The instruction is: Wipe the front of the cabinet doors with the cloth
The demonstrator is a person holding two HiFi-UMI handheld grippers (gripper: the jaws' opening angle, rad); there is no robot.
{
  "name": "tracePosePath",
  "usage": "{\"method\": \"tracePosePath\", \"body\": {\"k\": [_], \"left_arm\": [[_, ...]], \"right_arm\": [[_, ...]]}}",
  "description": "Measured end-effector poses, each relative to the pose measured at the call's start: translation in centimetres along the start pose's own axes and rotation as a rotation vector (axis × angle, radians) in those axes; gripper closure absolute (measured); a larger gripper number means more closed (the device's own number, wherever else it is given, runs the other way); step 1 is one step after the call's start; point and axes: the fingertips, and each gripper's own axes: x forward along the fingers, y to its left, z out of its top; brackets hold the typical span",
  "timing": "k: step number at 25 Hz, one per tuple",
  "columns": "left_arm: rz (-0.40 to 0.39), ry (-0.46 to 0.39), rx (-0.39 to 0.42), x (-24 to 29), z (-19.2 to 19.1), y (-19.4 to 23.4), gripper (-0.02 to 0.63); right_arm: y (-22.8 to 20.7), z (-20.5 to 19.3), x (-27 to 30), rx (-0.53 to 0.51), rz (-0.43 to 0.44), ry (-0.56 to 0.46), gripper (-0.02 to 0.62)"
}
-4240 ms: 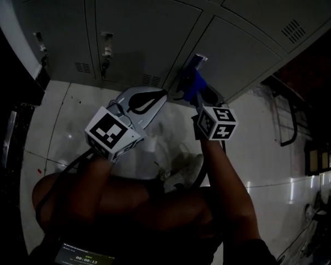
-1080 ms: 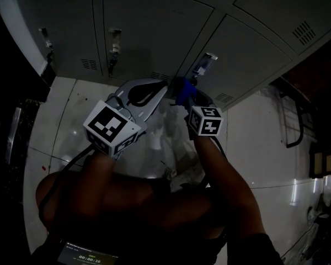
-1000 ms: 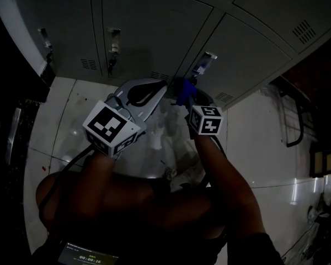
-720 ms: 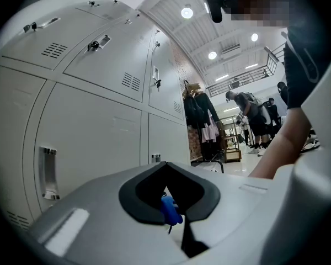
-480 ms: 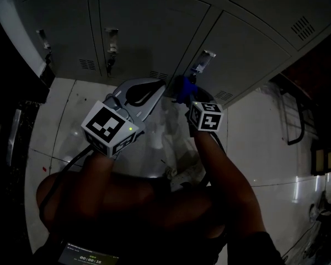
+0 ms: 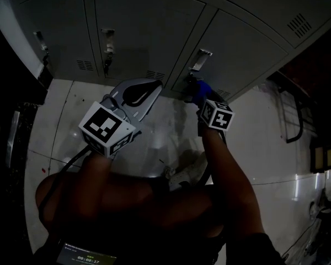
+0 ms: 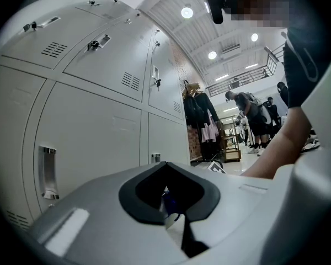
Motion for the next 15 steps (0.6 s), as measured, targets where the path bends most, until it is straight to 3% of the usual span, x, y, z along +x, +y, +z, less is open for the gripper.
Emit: {"method": "tracePosePath", "body": {"k": [12, 15], "left_arm": [[-0.002, -0.009, -0.01, 0.0, 0.2, 0.0, 0.6], [-0.003, -0.007, -0.01, 0.0, 0.1, 0.0, 0.601]], "right_arm": [[-7.2, -1.1, -1.8, 0.045, -0.162, 0.021, 0.526], [-9.2, -1.5, -2.5, 0.097, -0.209, 0.027, 0.526]]}}
